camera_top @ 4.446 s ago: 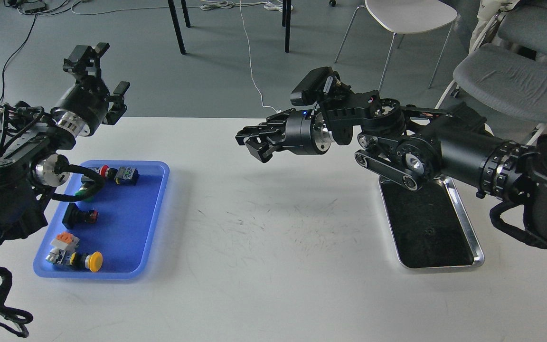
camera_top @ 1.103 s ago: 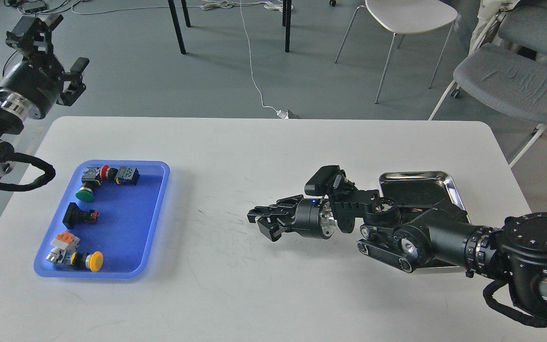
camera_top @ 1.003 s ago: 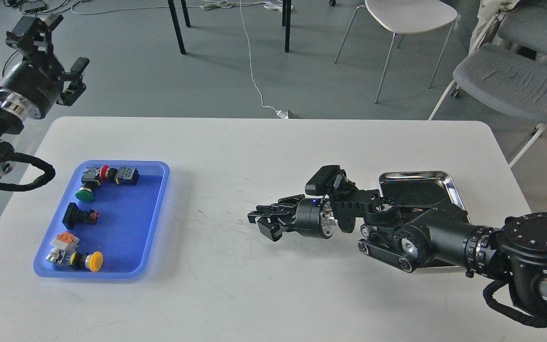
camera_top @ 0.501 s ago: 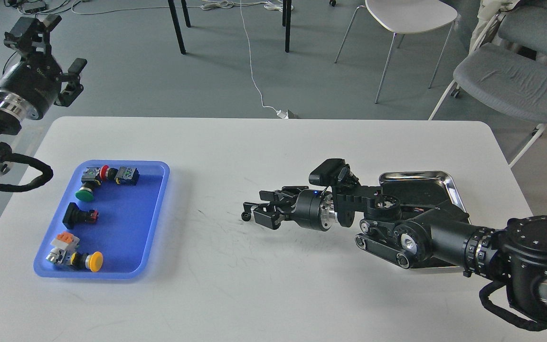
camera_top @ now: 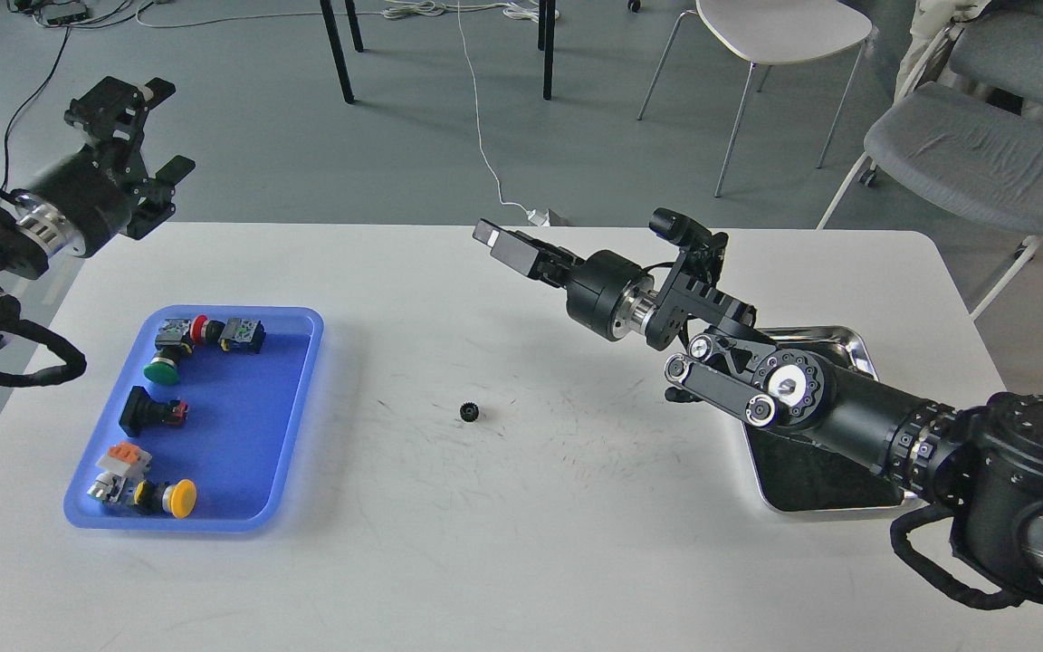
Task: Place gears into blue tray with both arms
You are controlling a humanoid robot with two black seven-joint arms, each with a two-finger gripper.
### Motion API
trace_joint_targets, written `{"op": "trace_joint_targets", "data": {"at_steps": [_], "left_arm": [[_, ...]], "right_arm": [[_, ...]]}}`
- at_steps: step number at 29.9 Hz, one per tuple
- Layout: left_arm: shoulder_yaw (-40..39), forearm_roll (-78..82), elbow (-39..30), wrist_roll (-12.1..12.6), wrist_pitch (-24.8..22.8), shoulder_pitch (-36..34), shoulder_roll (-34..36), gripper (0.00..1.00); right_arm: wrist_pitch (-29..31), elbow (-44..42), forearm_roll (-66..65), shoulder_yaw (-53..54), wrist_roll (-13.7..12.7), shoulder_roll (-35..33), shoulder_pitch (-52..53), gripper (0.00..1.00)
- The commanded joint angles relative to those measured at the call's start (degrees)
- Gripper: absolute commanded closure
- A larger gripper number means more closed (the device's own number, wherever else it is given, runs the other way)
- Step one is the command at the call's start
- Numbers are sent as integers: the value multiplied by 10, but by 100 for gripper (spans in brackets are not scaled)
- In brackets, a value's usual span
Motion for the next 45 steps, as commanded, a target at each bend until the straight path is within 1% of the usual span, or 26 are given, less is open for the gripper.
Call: {"op": "trace_joint_targets", "data": {"at_steps": [1,2,5,6,9,12,15,18,19,21,23,26,32,34,36,39,42,45], "left_arm": [[0,41,-14,0,-15,0,15,1],[-1,43,-15,0,-13,-1,16,1],[-1,44,-18,0,-13,0,20,1],[-1,44,-21,0,-13,0,21,1],[1,48,-52,0,-13,0,33,1],[0,52,-72,0,-12,0,47,1],[2,79,-122,0,-5,-2,63,1],[1,131,-170,0,9,-3,103,1],[1,147,-182,0,11,-3,105,1],[2,186,-214,0,18,-3,115,1],[1,222,-242,0,21,-3,136,1],[2,264,-272,0,20,-1,143,1],[2,340,-337,0,24,-1,148,1],[2,372,-345,0,24,-1,148,1],[2,398,-354,0,25,-1,147,1],[2,456,-362,0,34,-2,144,1],[1,493,-368,0,40,-3,139,1],[2,497,-365,0,45,-2,138,1]], "right_arm": [[2,-1,62,27,0,0,11,26],[2,-1,81,30,0,0,15,26],[2,-4,146,38,0,-16,27,21],[2,-3,166,41,0,-22,29,20],[2,-3,227,41,0,-43,32,16],[10,-4,273,46,0,-61,31,16],[15,-4,313,46,-1,-83,28,13],[18,-4,354,47,-7,-108,26,13],[23,-4,371,47,-12,-116,25,13],[38,-4,406,42,-31,-129,25,13],[54,-2,428,41,-60,-142,25,10],[74,-3,432,39,-96,-161,29,9],[96,-4,437,34,-145,-183,32,8],[110,-3,440,33,-161,-193,32,8],[124,-3,443,16,-172,-203,33,8],[142,-6,453,-38,-187,-211,46,8],[168,-8,504,-110,-201,-221,62,8],[183,-10,548,-175,-204,-223,73,8]]}}
